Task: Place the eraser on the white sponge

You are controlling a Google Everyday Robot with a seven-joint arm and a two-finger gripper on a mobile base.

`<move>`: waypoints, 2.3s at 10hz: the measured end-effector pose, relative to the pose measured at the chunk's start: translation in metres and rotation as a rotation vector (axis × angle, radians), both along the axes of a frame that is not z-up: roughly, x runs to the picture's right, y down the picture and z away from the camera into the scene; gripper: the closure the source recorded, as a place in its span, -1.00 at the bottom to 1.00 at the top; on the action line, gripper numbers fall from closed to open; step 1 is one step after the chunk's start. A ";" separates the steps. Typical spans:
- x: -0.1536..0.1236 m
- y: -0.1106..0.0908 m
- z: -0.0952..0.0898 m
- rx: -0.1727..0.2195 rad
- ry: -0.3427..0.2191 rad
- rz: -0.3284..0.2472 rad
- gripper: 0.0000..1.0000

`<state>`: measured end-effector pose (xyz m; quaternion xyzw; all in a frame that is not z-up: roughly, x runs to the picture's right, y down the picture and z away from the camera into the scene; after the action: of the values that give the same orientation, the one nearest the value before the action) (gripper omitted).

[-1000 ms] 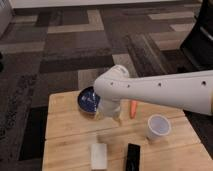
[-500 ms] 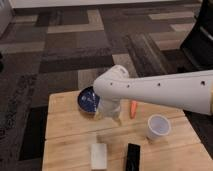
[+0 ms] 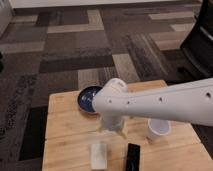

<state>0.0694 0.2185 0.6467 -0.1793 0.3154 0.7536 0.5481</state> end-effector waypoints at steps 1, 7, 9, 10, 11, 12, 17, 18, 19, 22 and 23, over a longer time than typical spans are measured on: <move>0.011 0.006 0.001 -0.006 0.007 0.007 -0.30; 0.039 0.019 0.005 0.003 -0.015 -0.034 -0.30; 0.040 0.019 0.004 0.001 -0.012 -0.036 -0.30; 0.036 0.030 0.004 -0.016 -0.003 -0.060 -0.30; 0.034 0.038 0.003 -0.023 0.001 -0.075 -0.30; 0.030 0.046 0.006 -0.022 -0.005 -0.075 -0.30; 0.044 0.062 0.020 0.035 -0.072 -0.045 -0.30; 0.049 0.064 0.022 0.046 -0.084 -0.041 -0.30; 0.056 0.068 0.024 0.056 -0.094 -0.037 -0.30; 0.059 0.080 0.029 0.055 -0.125 -0.056 -0.30; 0.059 0.082 0.030 0.052 -0.129 -0.061 -0.30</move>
<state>0.1285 0.3008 0.6769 -0.2033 0.2650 0.7315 0.5944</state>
